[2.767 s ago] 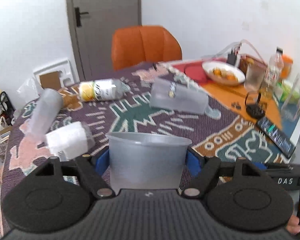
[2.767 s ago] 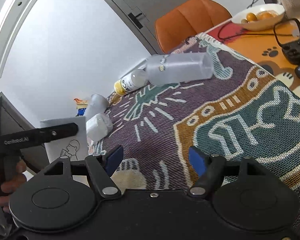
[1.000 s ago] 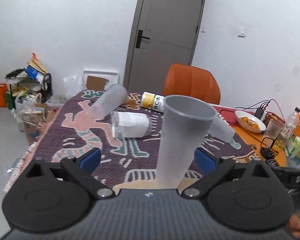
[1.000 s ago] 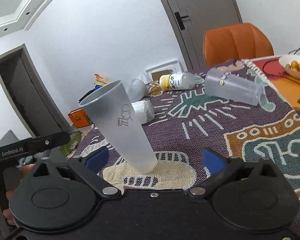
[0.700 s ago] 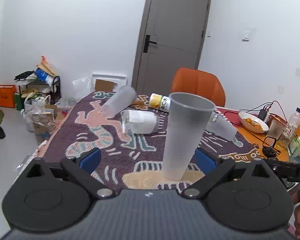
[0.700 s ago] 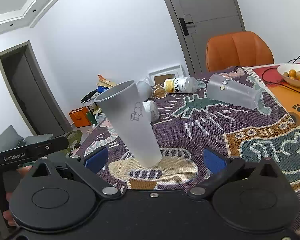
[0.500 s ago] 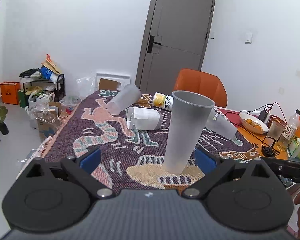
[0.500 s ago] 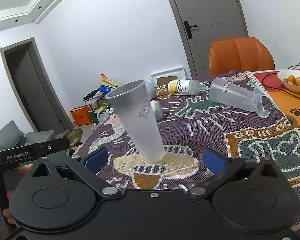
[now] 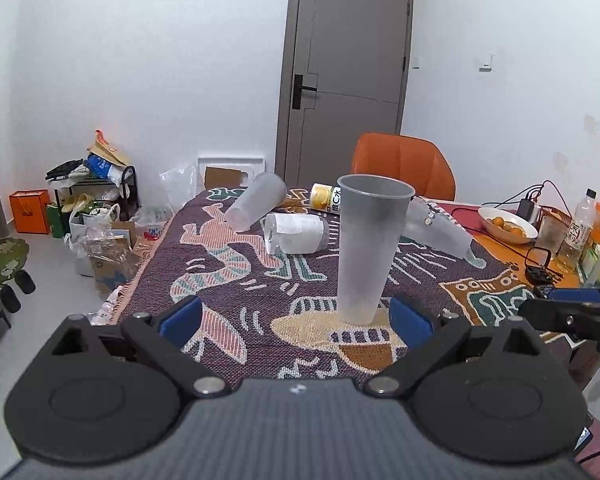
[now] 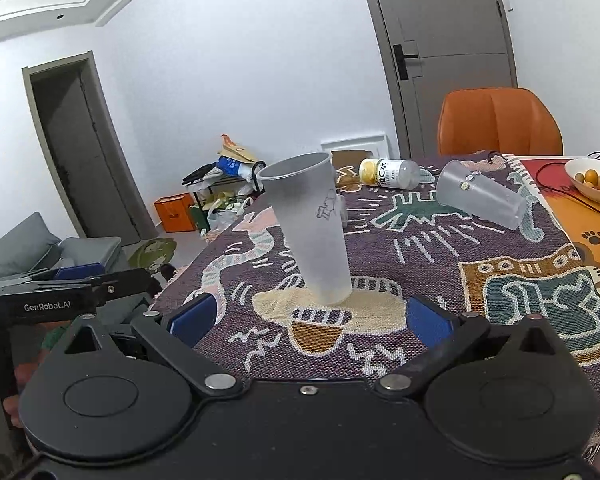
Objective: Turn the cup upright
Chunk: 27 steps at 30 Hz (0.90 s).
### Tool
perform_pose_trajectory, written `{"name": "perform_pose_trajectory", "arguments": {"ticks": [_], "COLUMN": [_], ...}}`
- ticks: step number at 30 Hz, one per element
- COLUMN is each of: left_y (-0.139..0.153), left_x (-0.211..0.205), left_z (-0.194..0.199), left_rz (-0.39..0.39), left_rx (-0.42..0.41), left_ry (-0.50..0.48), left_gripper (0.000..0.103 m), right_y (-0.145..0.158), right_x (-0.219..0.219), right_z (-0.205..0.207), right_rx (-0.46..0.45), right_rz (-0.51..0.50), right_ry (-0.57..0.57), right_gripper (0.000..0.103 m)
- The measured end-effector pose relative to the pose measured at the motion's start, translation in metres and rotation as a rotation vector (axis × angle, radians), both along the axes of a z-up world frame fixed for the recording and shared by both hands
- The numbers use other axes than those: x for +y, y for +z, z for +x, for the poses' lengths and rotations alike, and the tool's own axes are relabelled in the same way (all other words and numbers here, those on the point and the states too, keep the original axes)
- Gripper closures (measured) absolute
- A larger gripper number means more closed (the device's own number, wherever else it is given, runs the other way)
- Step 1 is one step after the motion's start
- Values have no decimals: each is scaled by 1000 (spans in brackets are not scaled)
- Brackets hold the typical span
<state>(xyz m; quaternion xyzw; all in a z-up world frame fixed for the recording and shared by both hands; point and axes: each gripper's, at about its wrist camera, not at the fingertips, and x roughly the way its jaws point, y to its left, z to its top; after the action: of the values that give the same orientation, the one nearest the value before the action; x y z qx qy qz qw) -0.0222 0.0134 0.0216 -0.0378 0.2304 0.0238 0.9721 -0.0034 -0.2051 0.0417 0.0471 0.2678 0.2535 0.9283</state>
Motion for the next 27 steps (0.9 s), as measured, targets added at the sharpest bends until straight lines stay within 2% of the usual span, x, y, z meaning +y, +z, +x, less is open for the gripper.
{"name": "perform_pose_trajectory", "arguments": {"ticks": [27], "left_y": [-2], "left_x": [-3], "left_z": [1], "left_rz": [1], "left_rx": [18], "left_ry": [-8], "left_gripper": [4], "right_y": [2], "right_x": [-2], "right_z": [-4], "right_rx": [-5], "right_rz": [12], "right_ry": [-1], "right_gripper": [0]}}
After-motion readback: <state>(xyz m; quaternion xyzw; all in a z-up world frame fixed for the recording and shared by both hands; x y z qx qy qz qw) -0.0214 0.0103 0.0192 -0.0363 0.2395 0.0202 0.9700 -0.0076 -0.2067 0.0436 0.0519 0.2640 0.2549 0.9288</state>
